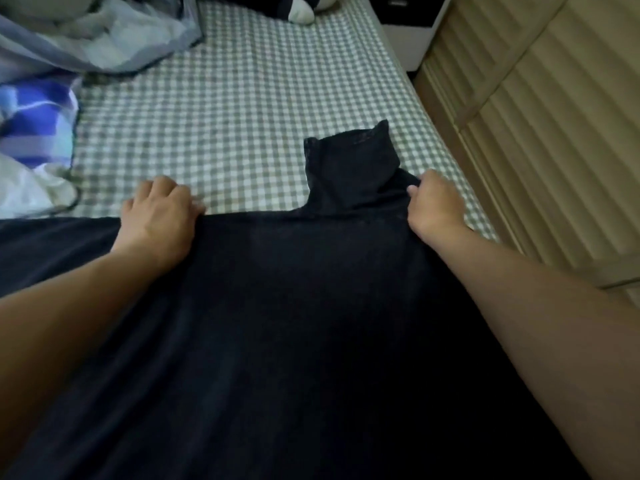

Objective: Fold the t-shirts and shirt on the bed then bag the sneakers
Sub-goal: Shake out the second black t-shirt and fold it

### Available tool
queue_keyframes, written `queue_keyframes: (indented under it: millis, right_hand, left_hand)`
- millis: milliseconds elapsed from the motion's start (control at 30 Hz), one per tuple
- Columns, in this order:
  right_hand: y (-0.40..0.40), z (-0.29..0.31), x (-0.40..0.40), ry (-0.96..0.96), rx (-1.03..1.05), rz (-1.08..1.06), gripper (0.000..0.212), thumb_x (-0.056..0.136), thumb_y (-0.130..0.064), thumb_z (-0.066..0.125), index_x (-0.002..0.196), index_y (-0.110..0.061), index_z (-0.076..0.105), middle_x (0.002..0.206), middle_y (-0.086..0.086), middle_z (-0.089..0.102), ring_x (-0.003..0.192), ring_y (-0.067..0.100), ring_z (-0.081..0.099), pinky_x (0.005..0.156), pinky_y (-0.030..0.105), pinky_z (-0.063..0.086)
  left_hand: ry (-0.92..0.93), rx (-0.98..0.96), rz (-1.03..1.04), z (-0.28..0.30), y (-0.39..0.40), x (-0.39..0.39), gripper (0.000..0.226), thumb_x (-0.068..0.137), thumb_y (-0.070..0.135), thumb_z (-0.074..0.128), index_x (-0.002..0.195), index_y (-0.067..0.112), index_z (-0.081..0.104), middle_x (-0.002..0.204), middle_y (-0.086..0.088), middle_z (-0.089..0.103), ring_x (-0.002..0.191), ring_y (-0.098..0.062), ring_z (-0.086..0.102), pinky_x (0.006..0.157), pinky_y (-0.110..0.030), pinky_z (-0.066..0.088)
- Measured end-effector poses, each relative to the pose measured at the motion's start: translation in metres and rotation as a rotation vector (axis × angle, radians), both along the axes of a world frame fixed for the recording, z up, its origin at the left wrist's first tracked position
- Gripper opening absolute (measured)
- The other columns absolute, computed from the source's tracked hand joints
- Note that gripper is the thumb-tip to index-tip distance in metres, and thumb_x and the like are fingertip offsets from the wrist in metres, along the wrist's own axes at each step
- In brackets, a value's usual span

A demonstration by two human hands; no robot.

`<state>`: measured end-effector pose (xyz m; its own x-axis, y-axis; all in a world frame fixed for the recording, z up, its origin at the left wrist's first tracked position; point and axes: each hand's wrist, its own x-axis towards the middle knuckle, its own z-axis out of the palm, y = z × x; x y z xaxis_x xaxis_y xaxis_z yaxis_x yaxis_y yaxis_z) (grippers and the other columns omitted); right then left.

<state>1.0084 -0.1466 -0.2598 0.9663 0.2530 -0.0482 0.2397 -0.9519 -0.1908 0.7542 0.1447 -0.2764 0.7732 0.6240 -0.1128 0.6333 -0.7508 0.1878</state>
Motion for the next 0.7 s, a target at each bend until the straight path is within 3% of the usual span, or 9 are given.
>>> queue_keyframes:
  millis: [100, 233, 300, 367, 433, 500, 567, 633, 700]
  right_hand:
    - [-0.001, -0.001, 0.005, -0.013, 0.021, 0.023, 0.028, 0.107, -0.032, 0.045, 0.116, -0.007, 0.054, 0.117, 0.015, 0.059, 0.104, 0.035, 0.056, 0.085, 0.046, 0.044]
    - [-0.003, 0.022, -0.066, -0.345, -0.054, 0.225, 0.052, 0.104, -0.043, 0.041, 0.144, -0.010, 0.046, 0.149, 0.020, 0.042, 0.138, 0.041, 0.036, 0.115, 0.055, 0.028]
    - [-0.017, 0.030, -0.136, -0.270, -0.042, 0.493, 0.059, 0.103, -0.047, 0.038, 0.154, -0.017, 0.038, 0.162, 0.017, 0.028, 0.150, 0.040, 0.020, 0.122, 0.056, 0.014]
    - [-0.054, 0.021, -0.171, -0.055, -0.188, 0.638, 0.064, 0.103, -0.056, 0.028, 0.158, -0.023, 0.029, 0.168, 0.010, 0.016, 0.155, 0.036, 0.008, 0.124, 0.056, 0.009]
    - [-0.110, 0.002, -0.139, 0.007, -0.386, 0.456, 0.070, 0.101, -0.063, 0.011, 0.160, -0.026, 0.021, 0.168, 0.008, 0.014, 0.154, 0.036, 0.011, 0.123, 0.058, 0.013]
    - [-0.156, 0.004, -0.086, 0.143, -0.457, 0.032, 0.071, 0.100, -0.063, 0.003, 0.162, -0.028, 0.009, 0.169, 0.006, 0.013, 0.154, 0.037, 0.010, 0.123, 0.059, 0.008]
    - [-0.165, 0.020, -0.068, 0.190, -0.410, -0.178, 0.065, 0.104, -0.053, 0.015, 0.162, -0.023, 0.012, 0.168, 0.012, 0.014, 0.154, 0.039, 0.006, 0.123, 0.058, 0.004]
    - [-0.121, 0.028, -0.098, -0.071, -0.330, 0.029, 0.060, 0.103, -0.038, 0.037, 0.158, -0.013, 0.028, 0.165, 0.020, 0.020, 0.152, 0.042, 0.012, 0.122, 0.058, 0.009]
    - [-0.053, 0.028, -0.153, -0.146, -0.167, 0.335, 0.060, 0.102, -0.037, 0.044, 0.156, -0.013, 0.034, 0.163, 0.020, 0.024, 0.151, 0.042, 0.018, 0.121, 0.057, 0.015]
  left_hand:
    - [0.033, -0.065, 0.097, 0.007, -0.001, 0.012, 0.041, 0.105, 0.040, 0.043, 0.120, 0.005, 0.059, 0.132, -0.019, 0.048, 0.128, -0.040, 0.038, 0.108, -0.058, 0.034]
    - [-0.230, -0.022, -0.013, 0.035, -0.063, 0.008, 0.041, 0.105, 0.041, 0.045, 0.134, 0.012, 0.052, 0.151, -0.020, 0.037, 0.144, -0.039, 0.028, 0.121, -0.057, 0.015]
    - [-0.196, -0.006, -0.163, 0.033, -0.112, -0.019, 0.054, 0.105, 0.051, 0.034, 0.151, 0.024, 0.041, 0.163, -0.014, 0.026, 0.153, -0.036, 0.014, 0.122, -0.056, 0.005]
    - [0.020, -0.030, -0.213, 0.019, -0.137, -0.043, 0.067, 0.100, 0.065, 0.011, 0.160, 0.037, 0.018, 0.170, -0.007, 0.009, 0.157, -0.030, -0.003, 0.123, -0.057, -0.001]
    - [0.176, -0.011, -0.217, 0.001, -0.138, -0.054, 0.071, 0.095, 0.071, -0.006, 0.160, 0.042, -0.004, 0.169, 0.000, -0.008, 0.155, -0.026, -0.017, 0.124, -0.058, -0.005]
    - [0.222, -0.003, -0.188, -0.006, -0.135, -0.049, 0.069, 0.095, 0.071, -0.008, 0.157, 0.043, -0.016, 0.167, 0.002, -0.017, 0.153, -0.025, -0.023, 0.123, -0.057, -0.009]
    - [0.247, 0.003, -0.178, -0.001, -0.138, -0.041, 0.069, 0.094, 0.069, -0.005, 0.156, 0.043, -0.020, 0.168, 0.002, -0.020, 0.153, -0.025, -0.024, 0.123, -0.057, -0.010]
    - [0.271, -0.008, -0.182, 0.006, -0.140, -0.038, 0.069, 0.094, 0.069, -0.003, 0.156, 0.043, -0.019, 0.168, 0.002, -0.019, 0.154, -0.026, -0.023, 0.123, -0.058, -0.010]
    - [0.274, -0.050, -0.204, 0.013, -0.137, -0.038, 0.070, 0.095, 0.070, 0.001, 0.157, 0.043, -0.016, 0.168, 0.003, -0.019, 0.154, -0.025, -0.021, 0.123, -0.056, -0.010]
